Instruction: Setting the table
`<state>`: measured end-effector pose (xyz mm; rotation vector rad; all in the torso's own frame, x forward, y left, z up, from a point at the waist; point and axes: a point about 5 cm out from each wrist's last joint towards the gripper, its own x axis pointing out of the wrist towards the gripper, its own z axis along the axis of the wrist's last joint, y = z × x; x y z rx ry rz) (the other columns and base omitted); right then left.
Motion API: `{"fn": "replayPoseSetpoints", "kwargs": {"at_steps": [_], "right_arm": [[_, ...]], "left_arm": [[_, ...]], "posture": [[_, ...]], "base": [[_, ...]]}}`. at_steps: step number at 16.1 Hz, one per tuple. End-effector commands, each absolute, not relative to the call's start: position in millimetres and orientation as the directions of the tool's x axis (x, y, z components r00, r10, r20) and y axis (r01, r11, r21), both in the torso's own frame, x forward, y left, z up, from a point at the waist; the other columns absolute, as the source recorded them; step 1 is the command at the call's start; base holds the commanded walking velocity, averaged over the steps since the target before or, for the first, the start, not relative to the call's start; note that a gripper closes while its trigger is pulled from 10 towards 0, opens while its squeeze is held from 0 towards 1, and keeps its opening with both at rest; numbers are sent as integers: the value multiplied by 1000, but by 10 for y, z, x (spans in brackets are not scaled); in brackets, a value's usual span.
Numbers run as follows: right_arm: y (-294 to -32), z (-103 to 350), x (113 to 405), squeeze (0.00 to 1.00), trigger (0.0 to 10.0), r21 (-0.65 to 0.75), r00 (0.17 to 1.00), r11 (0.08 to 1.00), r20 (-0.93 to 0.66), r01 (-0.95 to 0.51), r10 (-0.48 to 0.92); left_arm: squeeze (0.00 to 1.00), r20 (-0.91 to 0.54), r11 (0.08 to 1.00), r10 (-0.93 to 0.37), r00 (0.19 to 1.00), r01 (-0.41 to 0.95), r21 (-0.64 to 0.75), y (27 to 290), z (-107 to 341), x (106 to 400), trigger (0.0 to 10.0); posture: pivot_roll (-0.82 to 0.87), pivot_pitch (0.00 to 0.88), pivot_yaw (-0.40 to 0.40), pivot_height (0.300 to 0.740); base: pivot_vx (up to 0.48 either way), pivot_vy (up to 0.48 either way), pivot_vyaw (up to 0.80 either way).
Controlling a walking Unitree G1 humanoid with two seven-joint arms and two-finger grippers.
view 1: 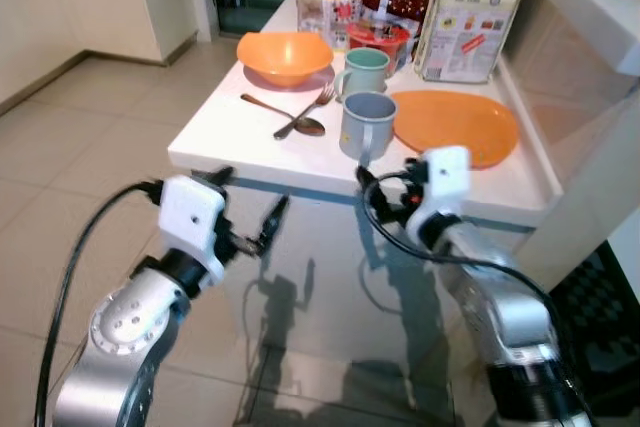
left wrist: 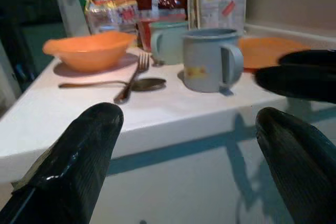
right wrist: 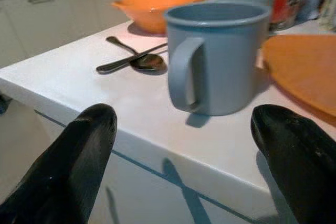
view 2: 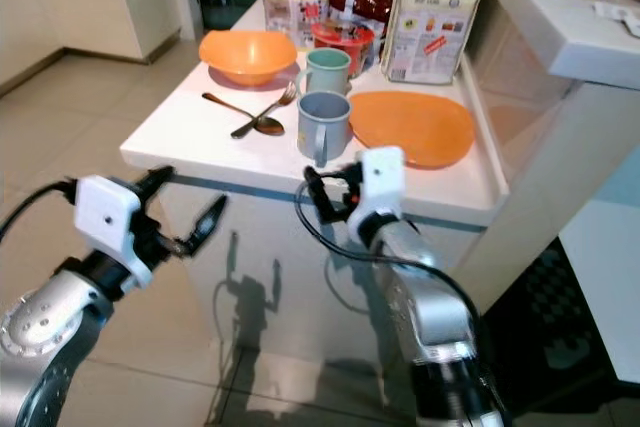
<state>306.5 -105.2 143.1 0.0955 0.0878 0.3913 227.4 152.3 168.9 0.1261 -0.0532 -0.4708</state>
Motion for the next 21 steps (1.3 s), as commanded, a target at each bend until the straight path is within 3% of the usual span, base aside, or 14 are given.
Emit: {"fn": "replayPoseSetpoints", "kwargs": {"at_steps": [1, 2, 3, 11, 17, 18, 19, 21], "right_arm": [[-1046, 1439, 3149, 1000, 10000, 97, 929, 929, -67, -357, 364], [-1034, 1444, 3222, 800, 10000, 85, 938, 939, -71, -333, 339], [-1032, 1459, 3277, 0, 10000, 81, 948, 949, -70, -304, 310], [-941, 1453, 3531, 0, 10000, 59, 977, 980, -82, -191, 196], [-871, 1444, 3622, 0, 10000, 153, 978, 969, -45, -196, 205], [-835, 1447, 3616, 0, 6824, 159, 974, 963, -27, -217, 224], [-822, 1448, 3614, 0, 4863, 161, 973, 961, -17, -226, 232], [-824, 1438, 3620, 0, 3255, 153, 974, 963, -15, -222, 227]], "left_arm": [[0, 17, 872, -476, 879, 469, 138, 1499, 1706, 2255, 10000], [0, 16, 871, -477, 879, 471, 138, 1499, 1703, 2253, 10000], [0, 15, 870, -479, 878, 473, 139, 1498, 1704, 2254, 10000], [0, 5, 865, -488, 873, 483, 139, 1485, 1698, 2264, 10000], [0, 7, 866, -485, 874, 480, 143, 1472, 1698, 2273, 10000], [0, 8, 866, -485, 875, 479, 143, 1473, 1699, 2272, 10000], [0, 8, 867, -484, 875, 478, 143, 1476, 1700, 2269, 10000], [0, 7, 867, -483, 875, 477, 144, 1484, 1699, 2265, 10000]], "posture": [[130, 0, -45, 740], [130, 0, -45, 740], [130, 0, -45, 740], [136, 0, -52, 740], [140, 0, -52, 740], [141, 0, -52, 740], [141, 0, -52, 740], [141, 0, -51, 740]], "base": [[0, 0, 0], [0, 0, 0], [0, 0, 0], [0, 0, 0], [0, 0, 0], [0, 0, 0], [0, 0, 0], [0, 0, 0]]}}
